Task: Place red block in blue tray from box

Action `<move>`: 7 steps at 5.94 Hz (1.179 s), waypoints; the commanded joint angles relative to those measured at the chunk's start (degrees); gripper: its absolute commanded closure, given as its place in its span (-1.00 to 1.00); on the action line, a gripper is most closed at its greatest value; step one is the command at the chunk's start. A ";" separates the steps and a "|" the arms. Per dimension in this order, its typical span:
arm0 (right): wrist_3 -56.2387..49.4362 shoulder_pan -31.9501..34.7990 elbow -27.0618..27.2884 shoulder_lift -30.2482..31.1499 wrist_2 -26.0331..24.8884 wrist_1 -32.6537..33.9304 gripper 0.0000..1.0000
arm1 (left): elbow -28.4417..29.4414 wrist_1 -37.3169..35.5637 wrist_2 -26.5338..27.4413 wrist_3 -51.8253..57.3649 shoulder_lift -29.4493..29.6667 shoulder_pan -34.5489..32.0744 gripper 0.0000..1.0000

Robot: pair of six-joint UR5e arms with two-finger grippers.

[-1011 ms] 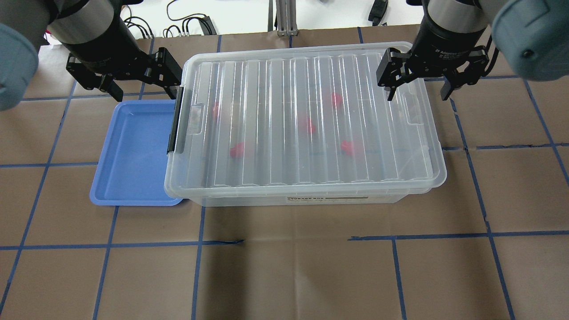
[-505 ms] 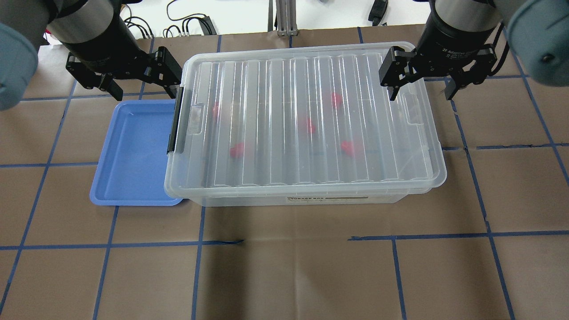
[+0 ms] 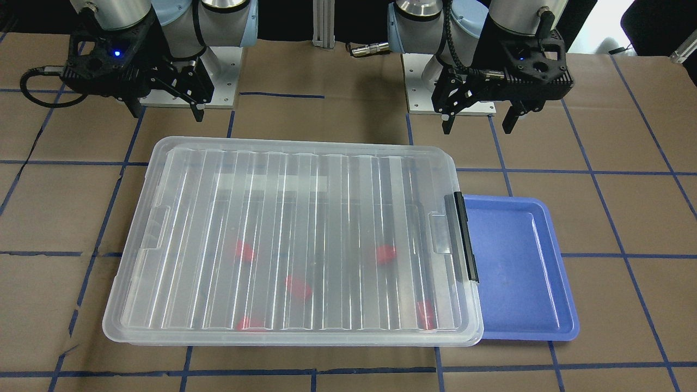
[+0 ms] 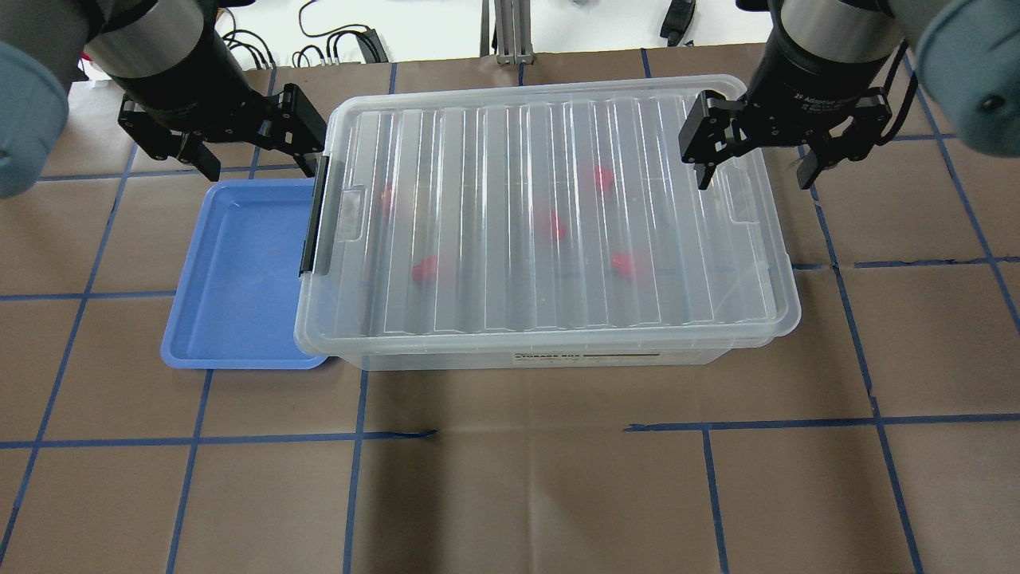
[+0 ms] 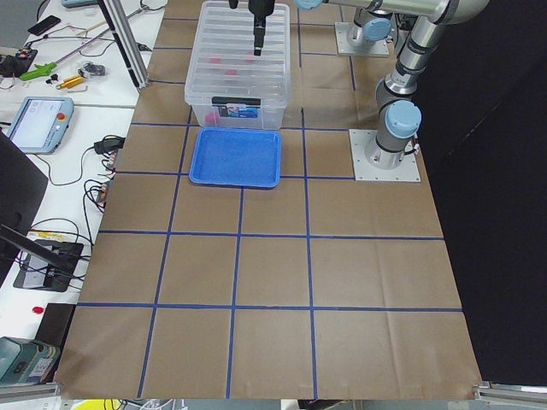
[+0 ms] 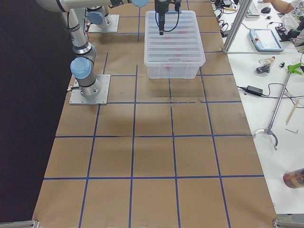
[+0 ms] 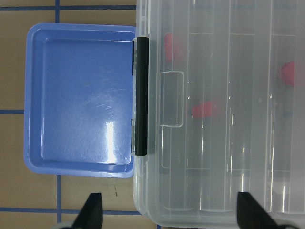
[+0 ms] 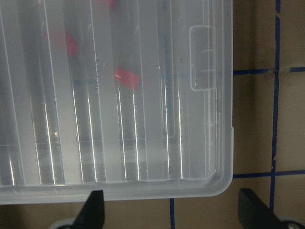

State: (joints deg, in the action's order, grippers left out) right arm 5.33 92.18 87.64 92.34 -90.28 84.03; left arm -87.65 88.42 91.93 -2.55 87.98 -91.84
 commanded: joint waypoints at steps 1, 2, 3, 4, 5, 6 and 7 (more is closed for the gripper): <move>0.03 0.18 -0.54 0.21 0.28 -3.69 -1.00 | -0.06 0.00 0.00 0.00 0.00 0.00 -0.96; -0.75 -0.51 -0.72 -0.49 0.37 -3.43 -1.00 | -0.06 0.00 0.00 0.00 0.00 0.00 -0.96; -3.89 -1.04 -1.68 -2.41 0.20 -0.65 -1.00 | -0.06 0.00 0.00 0.00 0.00 0.00 -0.96; -7.58 -3.13 -2.12 -5.21 -0.15 2.25 -1.00 | -0.06 0.00 0.00 0.00 0.00 0.00 -0.96; -9.62 -5.76 -1.78 -6.89 -0.07 5.07 -1.00 | -0.06 0.00 0.00 0.00 0.00 0.00 -0.96; -12.77 -7.79 -1.25 -8.30 -0.42 7.36 -1.00 | 0.03 0.00 0.00 0.00 0.00 0.00 -0.96; -12.63 -8.85 -0.72 -10.49 -0.51 7.99 -1.00 | 0.03 0.00 0.00 0.00 0.00 0.00 -0.96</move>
State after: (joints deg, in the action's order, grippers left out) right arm -6.50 84.70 86.43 83.82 -90.65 90.86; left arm -87.65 88.42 91.93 -2.55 87.98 -91.85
